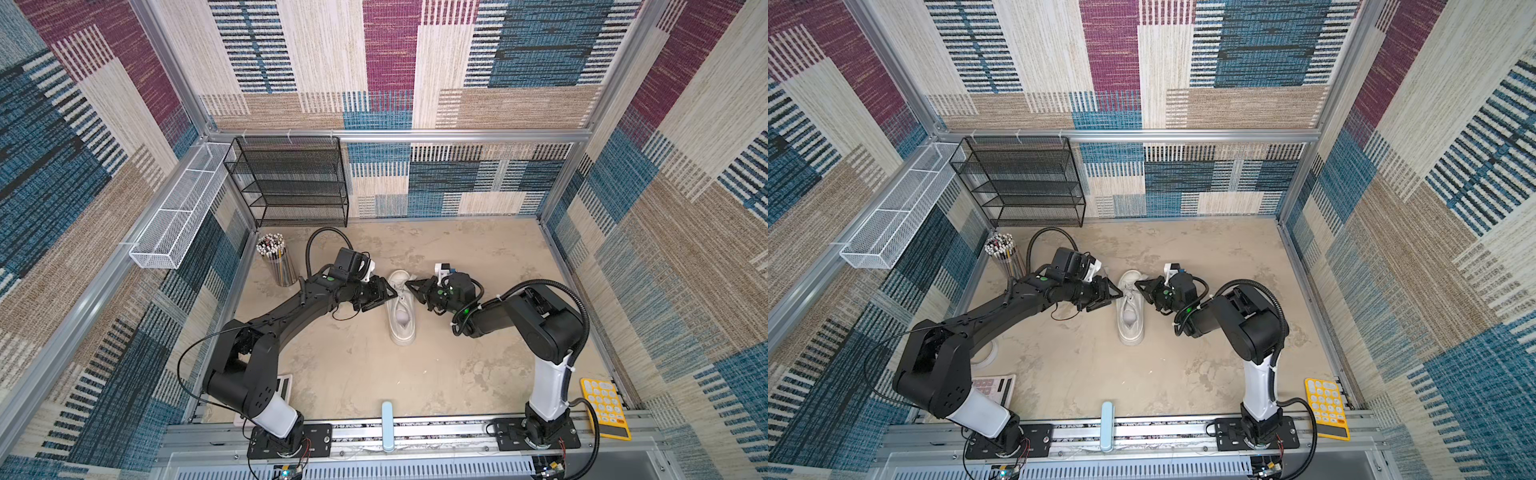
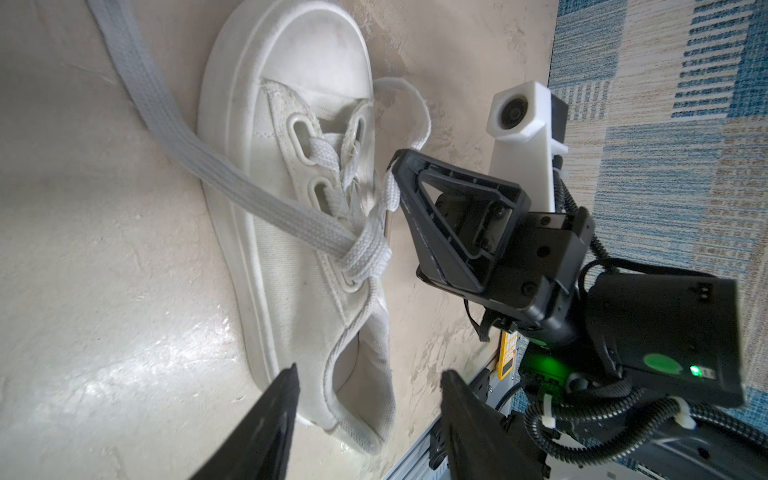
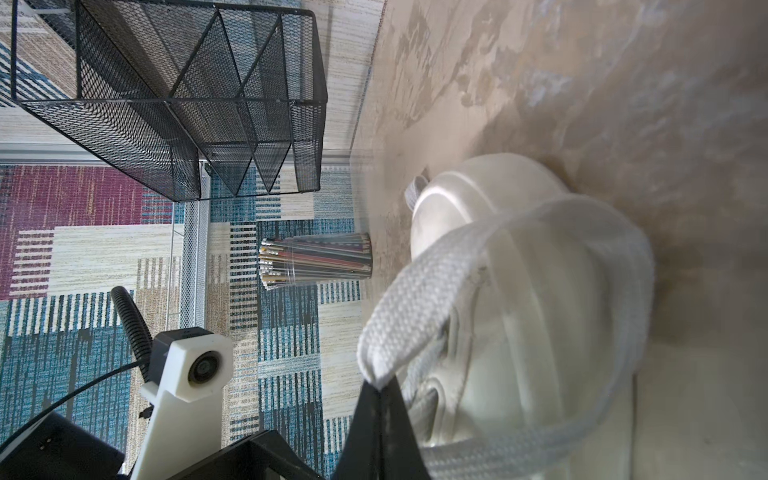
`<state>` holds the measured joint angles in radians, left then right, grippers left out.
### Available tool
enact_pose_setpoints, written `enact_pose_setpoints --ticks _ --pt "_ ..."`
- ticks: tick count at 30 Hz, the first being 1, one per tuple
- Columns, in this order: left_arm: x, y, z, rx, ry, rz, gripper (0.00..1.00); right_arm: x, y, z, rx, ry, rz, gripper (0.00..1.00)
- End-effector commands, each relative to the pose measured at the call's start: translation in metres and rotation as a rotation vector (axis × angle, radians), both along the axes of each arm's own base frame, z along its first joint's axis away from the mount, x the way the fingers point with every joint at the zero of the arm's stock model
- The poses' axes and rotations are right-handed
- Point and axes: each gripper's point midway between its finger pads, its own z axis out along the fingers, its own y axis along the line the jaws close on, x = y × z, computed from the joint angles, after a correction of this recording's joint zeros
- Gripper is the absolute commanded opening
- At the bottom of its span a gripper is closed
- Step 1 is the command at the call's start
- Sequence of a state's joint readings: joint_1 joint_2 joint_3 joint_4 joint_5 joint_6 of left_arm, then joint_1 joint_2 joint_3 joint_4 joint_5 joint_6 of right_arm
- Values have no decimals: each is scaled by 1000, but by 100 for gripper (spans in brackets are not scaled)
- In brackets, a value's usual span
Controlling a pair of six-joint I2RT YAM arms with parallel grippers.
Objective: Tie the shoes
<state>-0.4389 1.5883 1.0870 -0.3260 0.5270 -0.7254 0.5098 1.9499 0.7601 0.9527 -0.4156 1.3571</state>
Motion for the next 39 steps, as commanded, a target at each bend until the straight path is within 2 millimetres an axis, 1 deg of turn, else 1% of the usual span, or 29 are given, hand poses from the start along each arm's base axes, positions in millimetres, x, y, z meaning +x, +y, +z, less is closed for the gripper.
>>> enact_pose_setpoints --ticks 1,8,12,22,25,28,33,39 --pt "0 1 1 -6 -3 4 58 0 5 10 29 -28 14 0" --pt "1 1 2 -7 -3 3 58 -3 6 11 29 -31 26 0" --pt "0 1 0 -6 -1 1 58 -5 2 11 29 -25 8 0" --pt "-1 2 2 -1 -5 2 58 4 10 12 41 -29 21 0" --pt "-1 2 1 -2 1 2 58 4 12 11 44 -27 32 0" --pt "-1 2 1 -2 0 1 58 2 9 10 38 -24 28 0" --pt "-1 2 2 0 2 -1 58 3 11 0 23 -6 30 0" --pt "-3 5 5 11 -5 3 58 6 14 2 25 -14 39 0"
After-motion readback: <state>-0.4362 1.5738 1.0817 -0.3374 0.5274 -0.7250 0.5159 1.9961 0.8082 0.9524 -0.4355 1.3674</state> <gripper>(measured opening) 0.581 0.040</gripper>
